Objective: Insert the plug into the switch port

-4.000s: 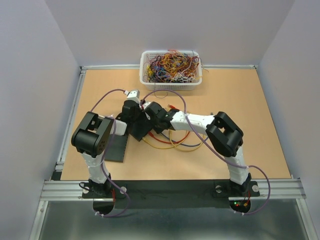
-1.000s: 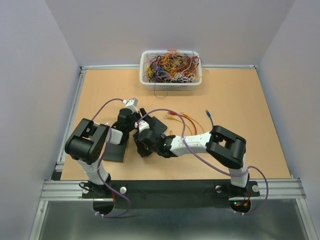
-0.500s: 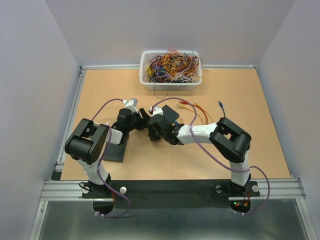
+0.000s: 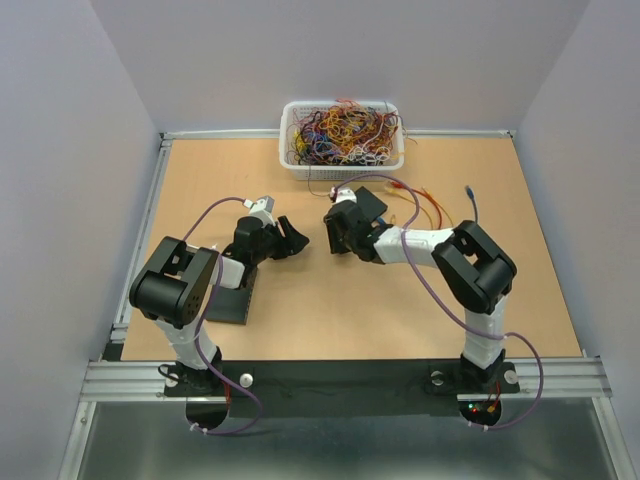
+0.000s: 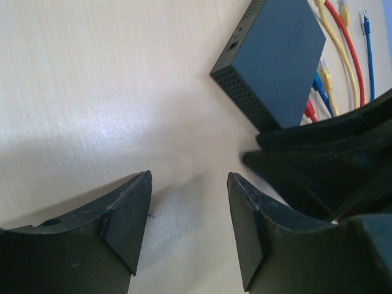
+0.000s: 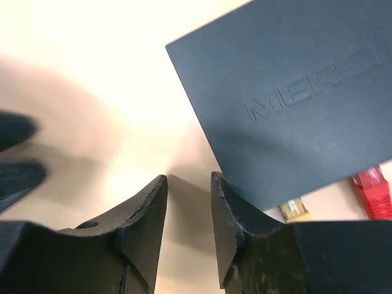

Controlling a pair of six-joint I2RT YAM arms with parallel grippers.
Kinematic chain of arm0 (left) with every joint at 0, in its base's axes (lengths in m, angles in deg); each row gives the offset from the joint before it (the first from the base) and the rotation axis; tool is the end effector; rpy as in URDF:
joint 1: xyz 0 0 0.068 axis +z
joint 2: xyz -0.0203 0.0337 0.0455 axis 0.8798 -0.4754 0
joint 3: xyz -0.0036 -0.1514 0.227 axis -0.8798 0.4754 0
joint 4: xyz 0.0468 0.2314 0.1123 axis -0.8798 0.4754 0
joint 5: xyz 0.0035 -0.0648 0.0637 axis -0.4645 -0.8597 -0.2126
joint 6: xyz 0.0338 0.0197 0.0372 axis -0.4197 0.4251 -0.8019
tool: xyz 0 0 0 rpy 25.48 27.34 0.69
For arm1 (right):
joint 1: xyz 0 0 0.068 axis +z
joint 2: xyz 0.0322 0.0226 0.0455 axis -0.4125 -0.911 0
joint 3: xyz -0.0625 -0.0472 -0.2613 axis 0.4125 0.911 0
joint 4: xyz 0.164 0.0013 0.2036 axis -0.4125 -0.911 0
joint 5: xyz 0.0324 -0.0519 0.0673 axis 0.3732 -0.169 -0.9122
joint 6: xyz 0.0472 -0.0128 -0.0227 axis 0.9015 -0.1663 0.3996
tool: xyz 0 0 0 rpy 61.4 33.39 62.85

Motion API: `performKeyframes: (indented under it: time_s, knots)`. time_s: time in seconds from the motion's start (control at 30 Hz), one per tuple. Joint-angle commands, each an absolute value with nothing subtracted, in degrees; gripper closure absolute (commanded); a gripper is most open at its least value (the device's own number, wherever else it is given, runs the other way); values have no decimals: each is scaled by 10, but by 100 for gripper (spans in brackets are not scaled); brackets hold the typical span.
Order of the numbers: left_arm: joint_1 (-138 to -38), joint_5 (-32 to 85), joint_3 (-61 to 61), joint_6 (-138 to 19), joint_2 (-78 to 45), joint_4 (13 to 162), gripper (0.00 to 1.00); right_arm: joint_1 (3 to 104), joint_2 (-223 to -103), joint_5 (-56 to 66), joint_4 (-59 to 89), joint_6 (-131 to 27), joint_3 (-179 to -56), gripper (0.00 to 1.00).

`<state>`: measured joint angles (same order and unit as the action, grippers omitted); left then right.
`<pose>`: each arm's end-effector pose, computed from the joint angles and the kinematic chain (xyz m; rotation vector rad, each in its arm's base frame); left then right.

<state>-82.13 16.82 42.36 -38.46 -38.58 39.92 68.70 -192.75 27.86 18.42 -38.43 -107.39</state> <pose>0.2816 -0.1171 0.1354 0.0156 1.9880 -0.9153 0.2989 0.2791 0.1546 -0.3474 2.2749 0.2797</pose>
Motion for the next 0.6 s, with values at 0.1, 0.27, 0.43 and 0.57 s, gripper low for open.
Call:
performKeyframes:
  time_s: [0.1,0.27,0.43,0.57]
  knots:
    - [-820,173,433,-392,-407,458,35,669,-1882,282,163,-435,-1065,60]
    - [-820,173,430,-391,-413,459,36,670,-1819,250,164,-432,-1026,61]
    - [-819,174,430,-390,-414,459,36,666,-1736,298,161,-435,-1003,60]
    - [-820,174,432,-391,-412,457,36,607,-1711,295,104,-424,-1021,60]
